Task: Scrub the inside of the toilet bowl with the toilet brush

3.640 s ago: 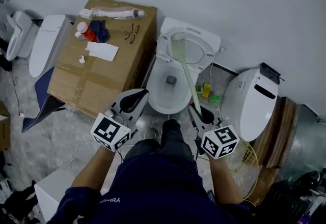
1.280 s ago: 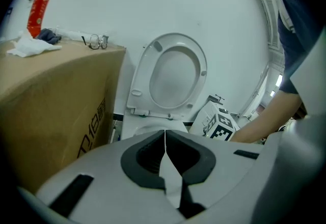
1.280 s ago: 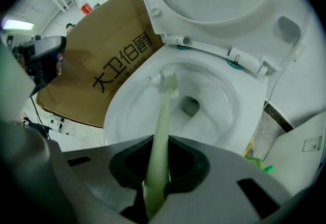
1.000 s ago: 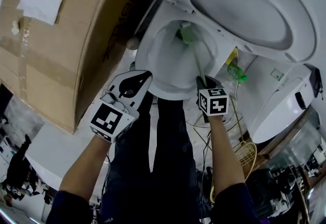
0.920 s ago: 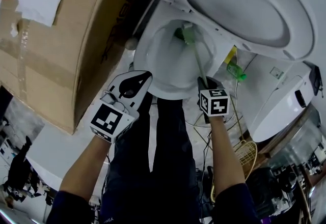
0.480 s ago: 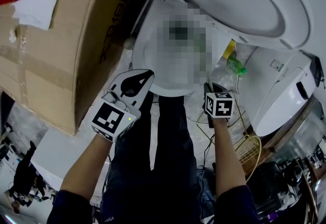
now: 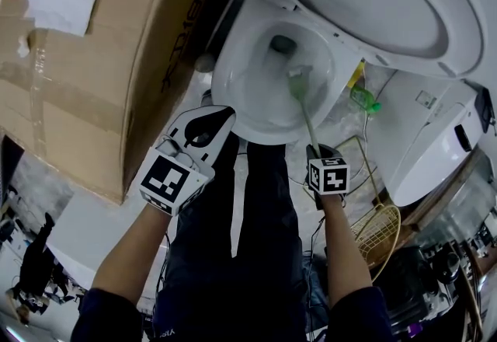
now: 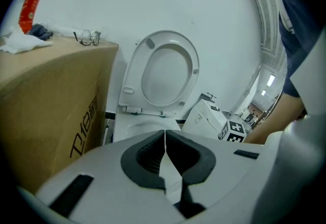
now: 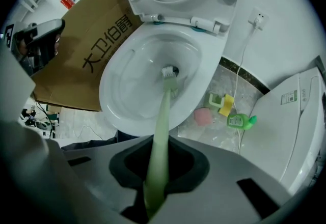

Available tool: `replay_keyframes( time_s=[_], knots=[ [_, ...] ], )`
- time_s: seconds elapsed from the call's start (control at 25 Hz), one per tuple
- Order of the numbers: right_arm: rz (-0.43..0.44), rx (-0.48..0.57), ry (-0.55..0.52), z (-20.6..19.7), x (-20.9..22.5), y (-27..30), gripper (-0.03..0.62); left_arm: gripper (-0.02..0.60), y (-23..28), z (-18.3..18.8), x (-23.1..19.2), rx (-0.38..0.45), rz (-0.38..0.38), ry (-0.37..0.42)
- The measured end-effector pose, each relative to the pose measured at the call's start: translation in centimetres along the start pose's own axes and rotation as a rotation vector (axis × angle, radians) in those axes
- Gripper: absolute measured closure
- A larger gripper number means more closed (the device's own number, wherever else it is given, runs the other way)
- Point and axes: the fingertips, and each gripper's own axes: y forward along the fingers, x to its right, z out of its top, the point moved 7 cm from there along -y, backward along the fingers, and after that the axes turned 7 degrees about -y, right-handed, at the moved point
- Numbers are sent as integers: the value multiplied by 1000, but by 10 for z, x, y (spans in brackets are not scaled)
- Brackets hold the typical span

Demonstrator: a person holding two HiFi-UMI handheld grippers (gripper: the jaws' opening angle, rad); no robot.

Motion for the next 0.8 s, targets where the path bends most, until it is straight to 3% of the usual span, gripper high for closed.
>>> replay_keyframes(
  time_s=[0.12,0.32,0.56,0.8],
  knots=[
    [40,-36,-15,-10,-23,8,545,549,-8,-3,-3,-24,-3,11],
    [99,-54,-70,-10,-65,21,546,549,-17,-3,-8,40,6,-23],
    [129,0,-109,26,-92,25,546,549,-24,-7,-10,41,2,-24],
    [115,68,-121,66,-89,17,545,549,-22,-4,-12,57,6,-35]
  ],
)
